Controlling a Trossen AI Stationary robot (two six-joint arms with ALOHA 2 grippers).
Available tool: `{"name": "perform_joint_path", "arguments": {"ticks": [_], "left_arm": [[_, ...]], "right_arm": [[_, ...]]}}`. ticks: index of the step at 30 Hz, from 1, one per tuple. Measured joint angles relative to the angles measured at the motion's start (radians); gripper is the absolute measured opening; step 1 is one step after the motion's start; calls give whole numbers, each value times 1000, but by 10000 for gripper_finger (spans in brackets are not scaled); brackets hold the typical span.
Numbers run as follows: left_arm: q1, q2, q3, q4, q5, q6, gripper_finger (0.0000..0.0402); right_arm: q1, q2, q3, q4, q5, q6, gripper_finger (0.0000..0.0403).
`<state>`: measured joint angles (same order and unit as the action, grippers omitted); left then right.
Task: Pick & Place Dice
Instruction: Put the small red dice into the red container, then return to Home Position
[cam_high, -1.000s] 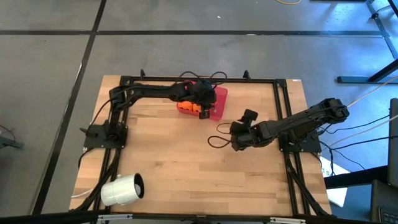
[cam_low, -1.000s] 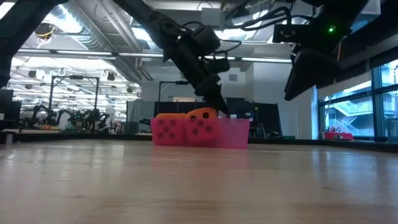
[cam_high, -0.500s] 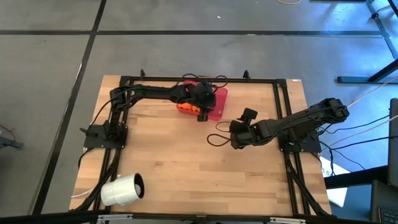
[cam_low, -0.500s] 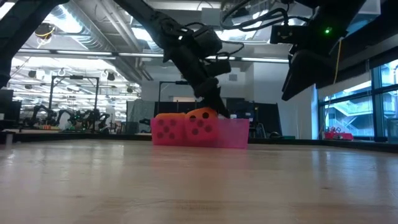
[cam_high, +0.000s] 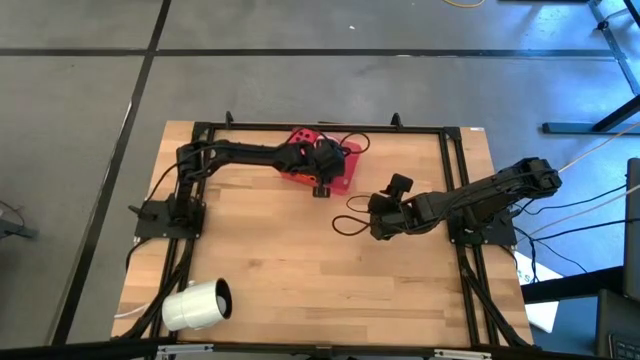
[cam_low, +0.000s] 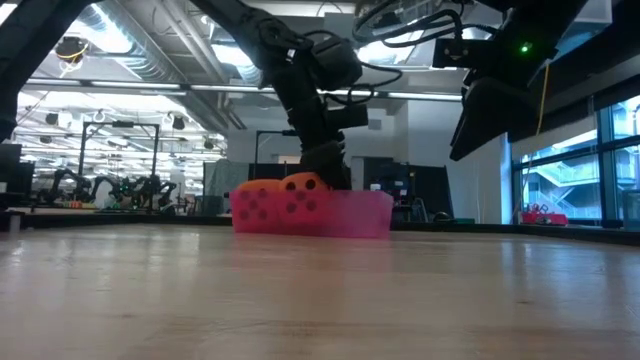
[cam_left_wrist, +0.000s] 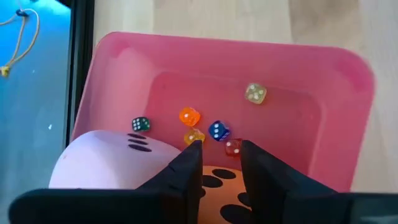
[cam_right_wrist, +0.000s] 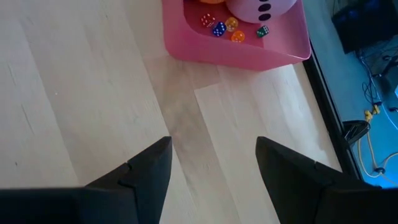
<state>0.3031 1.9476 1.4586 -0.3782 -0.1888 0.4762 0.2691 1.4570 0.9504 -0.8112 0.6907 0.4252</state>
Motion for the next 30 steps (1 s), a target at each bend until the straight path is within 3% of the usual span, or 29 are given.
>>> {"name": "perform_joint_path", "arguments": {"ticks": [9, 14, 18, 23, 30], "left_arm": [[-33, -27, -2, 12, 3, -16, 83], [-40, -95, -2, -9, 81, -32, 77], [-42, -172, -1, -57, 55, -63, 77], [-37, -266, -2, -181, 46, -123, 74], [-34, -470, -214, -78, 192, -121, 63]], "right_arm": [[0, 0, 0, 9, 0, -3, 233], [0, 0, 0, 30, 1, -37, 233], [-6, 0, -28, 156, -8, -110, 233], [-32, 0, -74, 290, -117, -226, 233], [-39, -8, -83, 294, -245, -303, 233]]}}
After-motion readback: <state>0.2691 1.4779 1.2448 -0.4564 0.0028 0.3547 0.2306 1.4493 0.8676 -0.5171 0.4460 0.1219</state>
